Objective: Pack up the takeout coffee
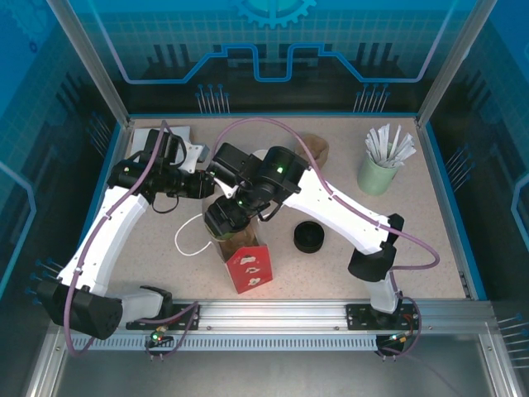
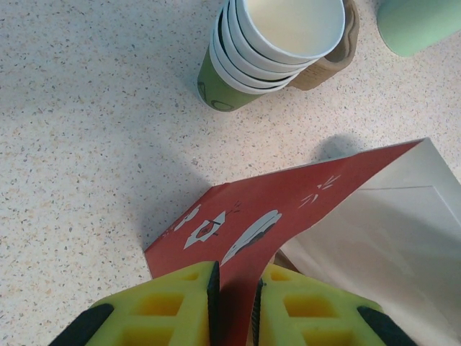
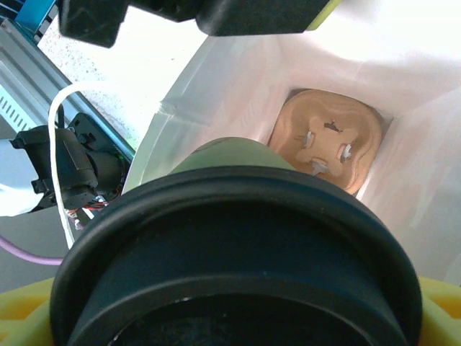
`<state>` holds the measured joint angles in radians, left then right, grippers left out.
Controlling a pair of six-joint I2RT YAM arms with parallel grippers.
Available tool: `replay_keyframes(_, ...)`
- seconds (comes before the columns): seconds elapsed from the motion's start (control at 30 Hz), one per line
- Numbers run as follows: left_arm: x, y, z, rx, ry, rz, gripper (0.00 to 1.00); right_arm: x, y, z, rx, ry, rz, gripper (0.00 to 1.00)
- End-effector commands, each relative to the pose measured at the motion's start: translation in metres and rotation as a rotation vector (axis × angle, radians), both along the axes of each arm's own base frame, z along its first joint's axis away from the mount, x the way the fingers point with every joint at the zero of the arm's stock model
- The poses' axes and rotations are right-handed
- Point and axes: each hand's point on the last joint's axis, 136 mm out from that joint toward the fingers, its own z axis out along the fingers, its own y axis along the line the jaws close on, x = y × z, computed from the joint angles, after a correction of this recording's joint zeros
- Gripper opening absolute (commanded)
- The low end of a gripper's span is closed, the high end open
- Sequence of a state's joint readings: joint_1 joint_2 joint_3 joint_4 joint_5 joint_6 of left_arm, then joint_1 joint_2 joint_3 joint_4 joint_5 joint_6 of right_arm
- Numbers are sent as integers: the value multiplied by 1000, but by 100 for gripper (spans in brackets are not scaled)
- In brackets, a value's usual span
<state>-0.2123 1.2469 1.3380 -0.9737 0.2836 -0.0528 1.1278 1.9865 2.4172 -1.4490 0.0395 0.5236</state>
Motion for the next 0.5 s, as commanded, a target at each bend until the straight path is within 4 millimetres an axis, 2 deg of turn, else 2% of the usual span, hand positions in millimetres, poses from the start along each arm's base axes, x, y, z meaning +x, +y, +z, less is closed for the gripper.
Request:
replay_keyframes(0.0, -3, 2, -5, 15, 15, 12, 21, -12, 16, 1, 34, 20, 49, 76)
replay_keyframes(0.13, -2, 2, -7, 14, 21, 12, 21, -14, 24, 1, 50, 24, 66, 76)
replay_keyframes(0.23, -1, 2, -6, 15, 19, 15, 21, -15, 26, -6, 31, 37, 73, 76)
replay_keyframes(0.33, 2, 4, -5, 23, 17, 27, 20, -6, 13, -13, -27, 22, 44, 76)
replay_keyframes(0.47, 17, 5, 10, 24, -20, 56, 19, 14, -12, -8, -85, -38, -22, 76)
